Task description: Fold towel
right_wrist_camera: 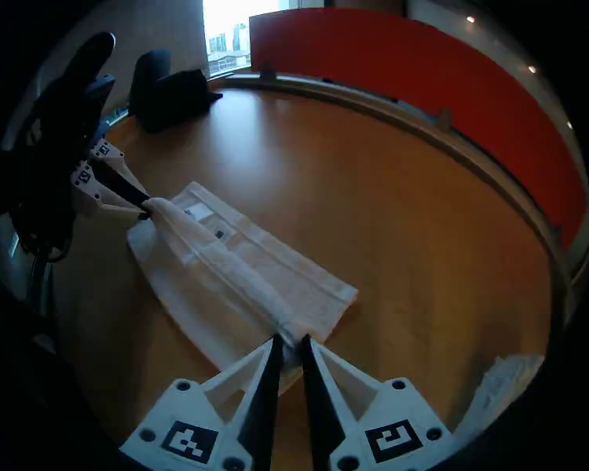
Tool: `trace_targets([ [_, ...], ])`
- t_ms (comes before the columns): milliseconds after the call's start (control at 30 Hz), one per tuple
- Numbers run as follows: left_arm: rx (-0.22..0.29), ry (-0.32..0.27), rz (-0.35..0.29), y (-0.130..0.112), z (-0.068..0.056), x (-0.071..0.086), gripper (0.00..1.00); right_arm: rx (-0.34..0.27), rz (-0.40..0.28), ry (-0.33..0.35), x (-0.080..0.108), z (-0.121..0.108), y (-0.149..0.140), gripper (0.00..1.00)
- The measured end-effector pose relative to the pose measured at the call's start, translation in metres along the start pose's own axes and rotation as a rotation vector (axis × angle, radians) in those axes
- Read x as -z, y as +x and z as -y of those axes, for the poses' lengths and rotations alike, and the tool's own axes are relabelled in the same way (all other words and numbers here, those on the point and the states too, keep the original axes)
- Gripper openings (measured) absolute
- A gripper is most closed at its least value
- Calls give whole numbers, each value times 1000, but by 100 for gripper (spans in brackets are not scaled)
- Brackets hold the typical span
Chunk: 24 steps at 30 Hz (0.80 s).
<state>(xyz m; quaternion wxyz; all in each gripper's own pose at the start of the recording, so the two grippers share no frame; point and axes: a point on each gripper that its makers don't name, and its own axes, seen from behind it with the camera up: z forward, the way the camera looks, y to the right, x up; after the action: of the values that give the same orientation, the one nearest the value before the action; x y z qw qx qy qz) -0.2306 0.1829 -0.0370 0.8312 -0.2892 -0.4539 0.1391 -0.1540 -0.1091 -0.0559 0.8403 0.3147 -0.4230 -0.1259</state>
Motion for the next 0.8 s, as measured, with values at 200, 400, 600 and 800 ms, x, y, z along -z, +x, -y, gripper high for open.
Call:
trace_targets([
  [200, 0, 23, 4, 0, 8, -9, 28, -10, 4, -1, -9, -2, -2, 28],
  [400, -13, 53, 8, 0, 15, -18, 38, 2, 12, -31, -18, -11, -4, 50],
  [600, -30, 84, 7, 1, 22, -24, 44, 18, 11, -51, -21, -18, -2, 64],
  [800, -45, 113, 2, 6, 30, -25, 62, 20, 12, -76, -24, -28, 1, 70],
])
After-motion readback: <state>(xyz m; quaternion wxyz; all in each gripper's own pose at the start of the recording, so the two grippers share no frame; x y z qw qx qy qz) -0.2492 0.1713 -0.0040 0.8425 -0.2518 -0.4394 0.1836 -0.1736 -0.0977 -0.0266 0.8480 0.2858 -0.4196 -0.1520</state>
